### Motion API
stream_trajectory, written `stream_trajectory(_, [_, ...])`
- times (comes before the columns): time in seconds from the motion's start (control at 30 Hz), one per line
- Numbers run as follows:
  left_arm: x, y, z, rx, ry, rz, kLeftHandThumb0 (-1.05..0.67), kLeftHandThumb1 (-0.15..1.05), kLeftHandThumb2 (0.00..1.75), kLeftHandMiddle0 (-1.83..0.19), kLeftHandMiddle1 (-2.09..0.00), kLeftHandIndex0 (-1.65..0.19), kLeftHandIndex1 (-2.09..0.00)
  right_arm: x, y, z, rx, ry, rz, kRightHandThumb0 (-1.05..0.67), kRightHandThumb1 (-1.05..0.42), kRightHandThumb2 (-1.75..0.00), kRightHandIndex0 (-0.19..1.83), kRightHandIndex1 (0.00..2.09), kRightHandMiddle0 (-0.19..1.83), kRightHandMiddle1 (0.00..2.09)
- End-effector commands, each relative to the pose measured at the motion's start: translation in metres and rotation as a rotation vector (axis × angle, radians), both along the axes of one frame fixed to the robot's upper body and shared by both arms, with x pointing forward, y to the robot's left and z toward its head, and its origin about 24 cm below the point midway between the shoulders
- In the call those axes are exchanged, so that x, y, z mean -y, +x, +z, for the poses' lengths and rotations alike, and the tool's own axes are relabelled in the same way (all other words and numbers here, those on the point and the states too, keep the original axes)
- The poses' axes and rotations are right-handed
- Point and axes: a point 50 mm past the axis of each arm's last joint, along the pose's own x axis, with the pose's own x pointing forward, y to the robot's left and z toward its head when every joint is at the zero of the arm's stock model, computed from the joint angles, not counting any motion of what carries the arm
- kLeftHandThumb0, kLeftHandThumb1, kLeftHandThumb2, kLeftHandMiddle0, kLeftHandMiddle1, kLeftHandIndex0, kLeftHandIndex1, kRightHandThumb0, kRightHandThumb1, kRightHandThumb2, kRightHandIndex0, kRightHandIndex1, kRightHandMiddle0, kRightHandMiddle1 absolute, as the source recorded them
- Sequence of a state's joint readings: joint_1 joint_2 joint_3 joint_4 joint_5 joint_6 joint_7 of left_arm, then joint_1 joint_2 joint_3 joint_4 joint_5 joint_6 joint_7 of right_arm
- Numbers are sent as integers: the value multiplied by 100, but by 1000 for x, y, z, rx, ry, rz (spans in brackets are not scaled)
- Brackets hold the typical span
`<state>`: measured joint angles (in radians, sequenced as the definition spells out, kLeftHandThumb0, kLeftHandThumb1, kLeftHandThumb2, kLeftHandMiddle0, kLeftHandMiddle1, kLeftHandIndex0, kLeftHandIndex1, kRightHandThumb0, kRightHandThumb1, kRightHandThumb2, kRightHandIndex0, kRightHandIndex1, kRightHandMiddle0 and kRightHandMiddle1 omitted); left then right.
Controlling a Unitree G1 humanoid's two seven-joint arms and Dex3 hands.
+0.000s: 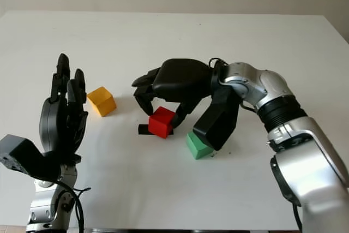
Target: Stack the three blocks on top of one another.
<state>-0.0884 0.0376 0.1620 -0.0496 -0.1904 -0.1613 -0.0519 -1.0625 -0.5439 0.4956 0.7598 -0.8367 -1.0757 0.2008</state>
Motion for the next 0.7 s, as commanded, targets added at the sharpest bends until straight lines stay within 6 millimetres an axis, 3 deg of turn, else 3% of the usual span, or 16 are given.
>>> stream_trajectory(0.0, [0, -2, 2, 14, 8, 1, -73, 105, 51, 9, -5, 10, -5, -1, 0, 8, 44, -3, 22, -51, -94, -6, 34, 6, 39, 144])
stream_trajectory(0.67, [1, -3, 2, 12, 9, 4, -73, 105, 52, 8, -6, 9, -6, -10, -3, 4, 138, -9, 95, -47, -96, -5, 27, 3, 35, 139])
